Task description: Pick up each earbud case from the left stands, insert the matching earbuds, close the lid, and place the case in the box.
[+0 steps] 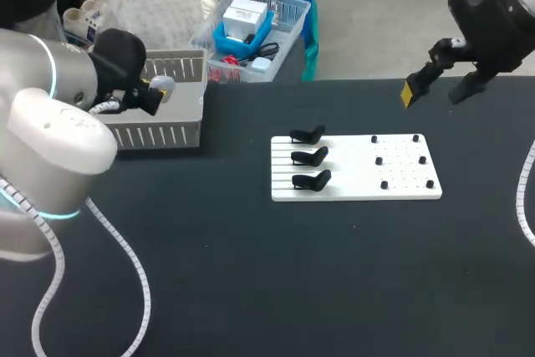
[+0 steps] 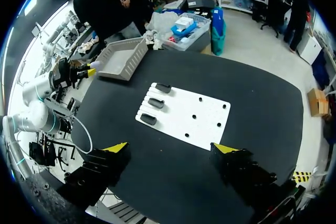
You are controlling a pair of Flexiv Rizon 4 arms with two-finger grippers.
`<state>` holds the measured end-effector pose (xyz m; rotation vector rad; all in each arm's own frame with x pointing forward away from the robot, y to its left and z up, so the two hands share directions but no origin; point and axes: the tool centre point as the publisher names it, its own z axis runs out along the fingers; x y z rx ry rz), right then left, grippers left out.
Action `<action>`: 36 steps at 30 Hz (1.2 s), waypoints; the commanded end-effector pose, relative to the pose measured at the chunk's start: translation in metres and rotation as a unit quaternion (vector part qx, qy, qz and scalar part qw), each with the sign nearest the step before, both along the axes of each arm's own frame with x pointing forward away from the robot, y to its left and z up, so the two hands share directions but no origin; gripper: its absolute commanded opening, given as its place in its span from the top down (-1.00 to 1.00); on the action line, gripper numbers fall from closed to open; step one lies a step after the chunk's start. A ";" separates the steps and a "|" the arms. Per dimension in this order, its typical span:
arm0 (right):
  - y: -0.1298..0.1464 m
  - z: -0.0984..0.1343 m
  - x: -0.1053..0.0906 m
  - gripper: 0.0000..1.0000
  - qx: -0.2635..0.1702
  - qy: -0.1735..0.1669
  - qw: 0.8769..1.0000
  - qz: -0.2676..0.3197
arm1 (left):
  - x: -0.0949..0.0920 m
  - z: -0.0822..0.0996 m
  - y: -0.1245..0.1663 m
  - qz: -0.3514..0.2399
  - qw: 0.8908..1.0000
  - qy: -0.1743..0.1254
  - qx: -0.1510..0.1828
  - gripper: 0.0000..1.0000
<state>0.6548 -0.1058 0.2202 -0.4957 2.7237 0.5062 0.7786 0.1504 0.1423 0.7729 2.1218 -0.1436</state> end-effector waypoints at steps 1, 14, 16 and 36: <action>0.000 -0.001 -0.001 -1.00 0.001 -0.001 1.000 0.000 | 0.036 -0.013 0.006 -0.012 1.000 0.009 -0.006 1.00; 0.000 -0.001 -0.001 -1.00 0.001 -0.001 1.000 0.000 | 0.098 -0.048 0.007 -0.064 0.997 0.030 -0.017 1.00; 0.000 -0.001 -0.001 -1.00 0.001 -0.001 1.000 0.000 | 0.103 -0.052 0.005 -0.071 0.997 0.034 -0.015 1.00; 0.000 -0.001 -0.001 -1.00 0.001 -0.001 1.000 0.000 | 0.080 -0.029 -0.019 -0.112 0.993 -0.006 0.021 -1.00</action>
